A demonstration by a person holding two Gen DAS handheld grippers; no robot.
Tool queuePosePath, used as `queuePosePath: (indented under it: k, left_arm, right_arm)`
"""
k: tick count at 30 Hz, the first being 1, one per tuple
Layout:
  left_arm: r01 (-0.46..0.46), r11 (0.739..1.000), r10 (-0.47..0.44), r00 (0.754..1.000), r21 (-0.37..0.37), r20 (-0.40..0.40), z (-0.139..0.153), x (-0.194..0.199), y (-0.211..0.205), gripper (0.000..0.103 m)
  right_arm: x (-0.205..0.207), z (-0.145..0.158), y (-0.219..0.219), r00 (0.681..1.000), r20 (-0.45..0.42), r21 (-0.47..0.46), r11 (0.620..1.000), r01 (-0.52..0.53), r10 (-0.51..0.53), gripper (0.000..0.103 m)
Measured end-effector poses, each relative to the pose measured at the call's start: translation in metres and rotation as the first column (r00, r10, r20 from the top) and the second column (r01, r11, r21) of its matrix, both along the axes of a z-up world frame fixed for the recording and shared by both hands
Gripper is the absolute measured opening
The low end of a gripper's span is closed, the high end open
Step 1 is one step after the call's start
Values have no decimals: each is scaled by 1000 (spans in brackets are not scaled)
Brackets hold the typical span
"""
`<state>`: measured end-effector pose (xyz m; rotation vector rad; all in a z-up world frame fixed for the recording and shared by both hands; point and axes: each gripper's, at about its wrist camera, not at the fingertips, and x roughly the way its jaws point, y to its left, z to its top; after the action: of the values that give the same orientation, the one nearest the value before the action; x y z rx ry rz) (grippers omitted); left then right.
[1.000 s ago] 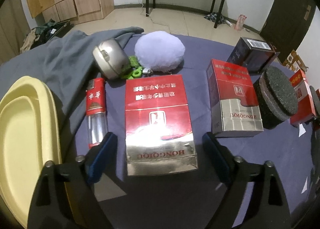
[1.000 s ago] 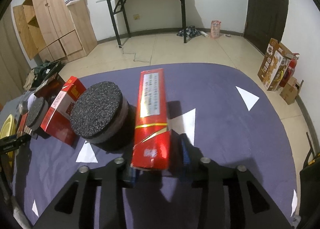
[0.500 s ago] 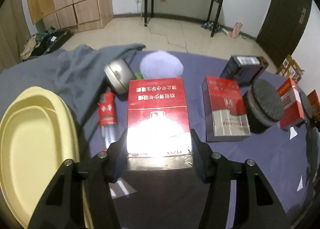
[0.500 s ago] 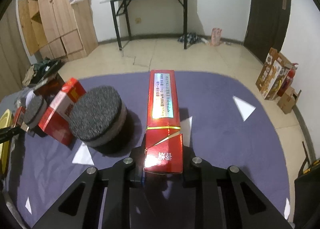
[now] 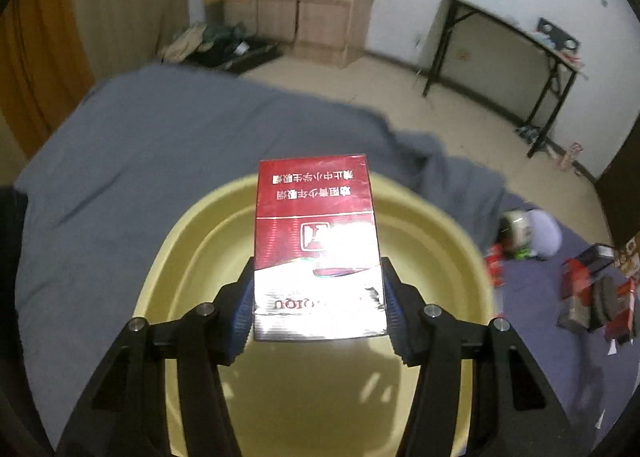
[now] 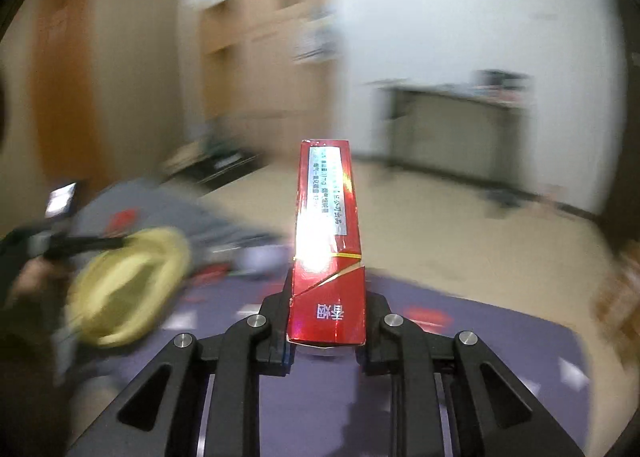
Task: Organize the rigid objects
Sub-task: 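Carry both boxes into the yellow tray and open both tools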
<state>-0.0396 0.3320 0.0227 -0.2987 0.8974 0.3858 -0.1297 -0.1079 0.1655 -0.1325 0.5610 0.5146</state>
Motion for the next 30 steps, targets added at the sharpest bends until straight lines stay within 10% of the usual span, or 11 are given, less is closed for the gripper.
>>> queuePosePath:
  k: [6,15,21,24,27,30]
  left_arm:
    - [-62,997,61,998,-55,-25,-14,-4,25,57]
    - [-108,986,89,986,-131,-144,-46,-9,43,58]
    - [-146,982,142,989,-120,-42,-21,-19,43,62]
    - [-69,988,80,994,-136,73,10,-18,20,73]
    - [123,986,-101,977,-109,188,40,-10,-34,99]
    - [269,954,-240,949,-131,203,44,11,-84,99]
  right_arm:
    - [29,-58,209,841,-259,-134,845,-518,475,21]
    - [47,-145,326,730,-415,-259,699,-666,542,21]
    - [56,-155,346,731,-410,-287,684,-671,545,23]
    - [52,-146,343,749,-386,-347,667,-659,539,47]
    - [51,-100,292,802,-315,-285,756,-590,507,78]
    - [55,-58,215,898,-214,-236,872,-429,384,91]
